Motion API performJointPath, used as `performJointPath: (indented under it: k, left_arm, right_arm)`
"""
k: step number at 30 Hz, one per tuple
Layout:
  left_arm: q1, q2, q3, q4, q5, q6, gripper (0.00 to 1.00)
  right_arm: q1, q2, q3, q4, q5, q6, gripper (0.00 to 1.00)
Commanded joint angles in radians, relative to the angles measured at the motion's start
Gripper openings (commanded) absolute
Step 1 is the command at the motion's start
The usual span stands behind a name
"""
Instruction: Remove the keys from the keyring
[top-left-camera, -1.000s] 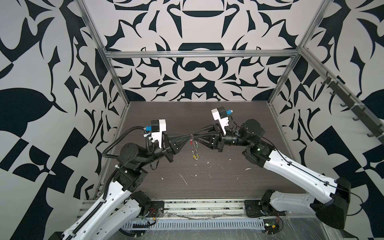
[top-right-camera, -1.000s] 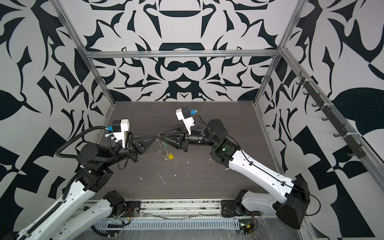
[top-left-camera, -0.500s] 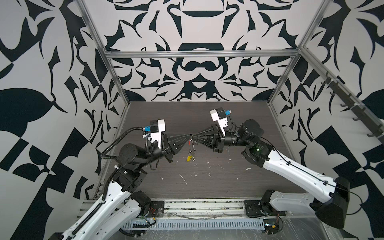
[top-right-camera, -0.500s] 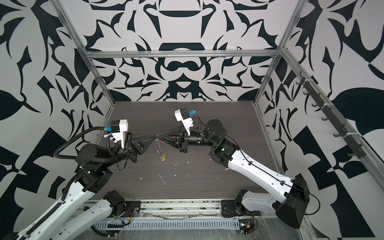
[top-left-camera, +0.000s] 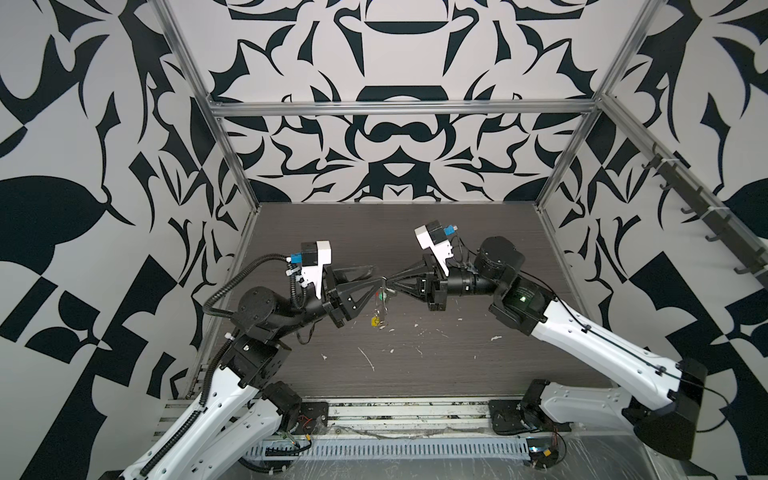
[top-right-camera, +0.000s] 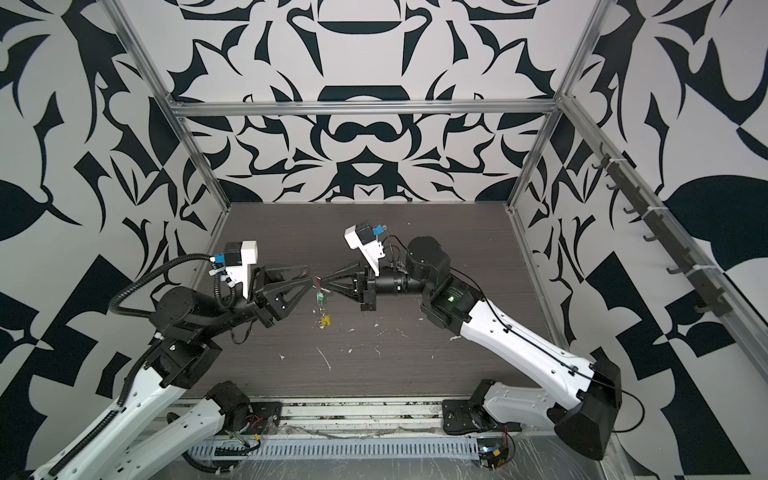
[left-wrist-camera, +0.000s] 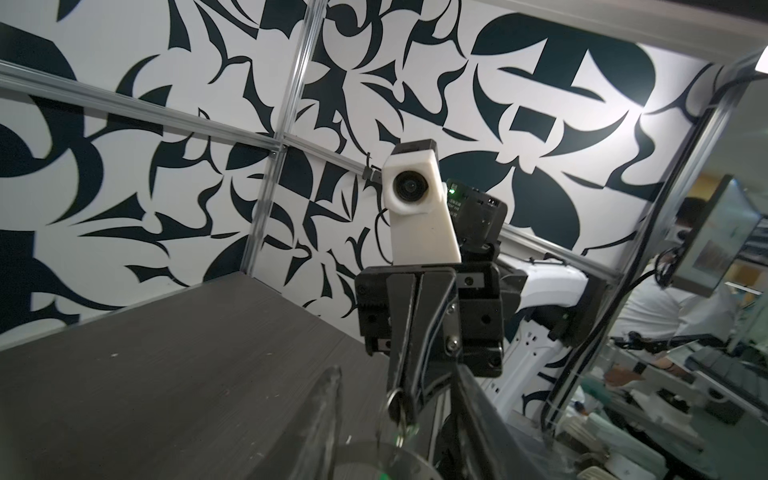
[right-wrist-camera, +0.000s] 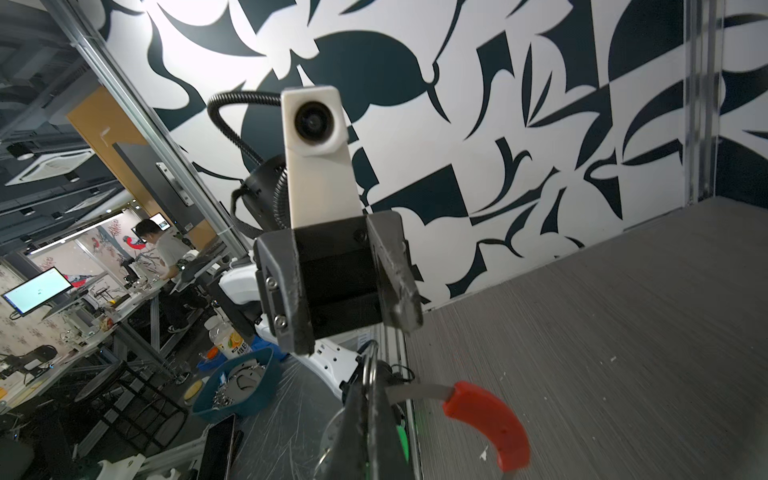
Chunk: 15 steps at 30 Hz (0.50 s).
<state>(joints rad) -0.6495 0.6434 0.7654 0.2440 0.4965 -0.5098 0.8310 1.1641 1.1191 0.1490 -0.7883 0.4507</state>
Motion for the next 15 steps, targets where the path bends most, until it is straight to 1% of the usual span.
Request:
performJointPath:
  k: [1, 4, 6, 7, 10, 13, 15]
  left_arm:
    - [-0.002, -0.02, 0.084, -0.168, 0.017, 0.045, 0.46]
    - [-0.002, 0.002, 0.158, -0.333, 0.065, 0.091, 0.44]
    - [-0.002, 0.026, 0.208, -0.433, 0.096, 0.123, 0.44]
    - [-0.002, 0.039, 0.233, -0.476, 0.109, 0.137, 0.46]
    - [-0.002, 0.08, 0.307, -0.596, 0.15, 0.194, 0.49]
    - [-0.002, 0.136, 0.376, -0.698, 0.195, 0.237, 0.49]
    - [-0.002, 0.17, 0.403, -0.736, 0.224, 0.248, 0.49]
  right_arm:
    - [0.005, -0.039, 0.12, -0.242, 0.007, -0.153, 0.0]
    - [0.004, -0.028, 0.172, -0.358, 0.003, -0.203, 0.0]
    - [0.004, -0.021, 0.196, -0.413, -0.004, -0.226, 0.0]
    - [0.005, -0.016, 0.209, -0.439, -0.007, -0.236, 0.0]
    - [0.005, -0.001, 0.247, -0.508, -0.027, -0.265, 0.0]
    - [0.005, 0.012, 0.279, -0.554, -0.06, -0.287, 0.0]
    - [0.004, 0.022, 0.298, -0.577, -0.084, -0.292, 0.0]
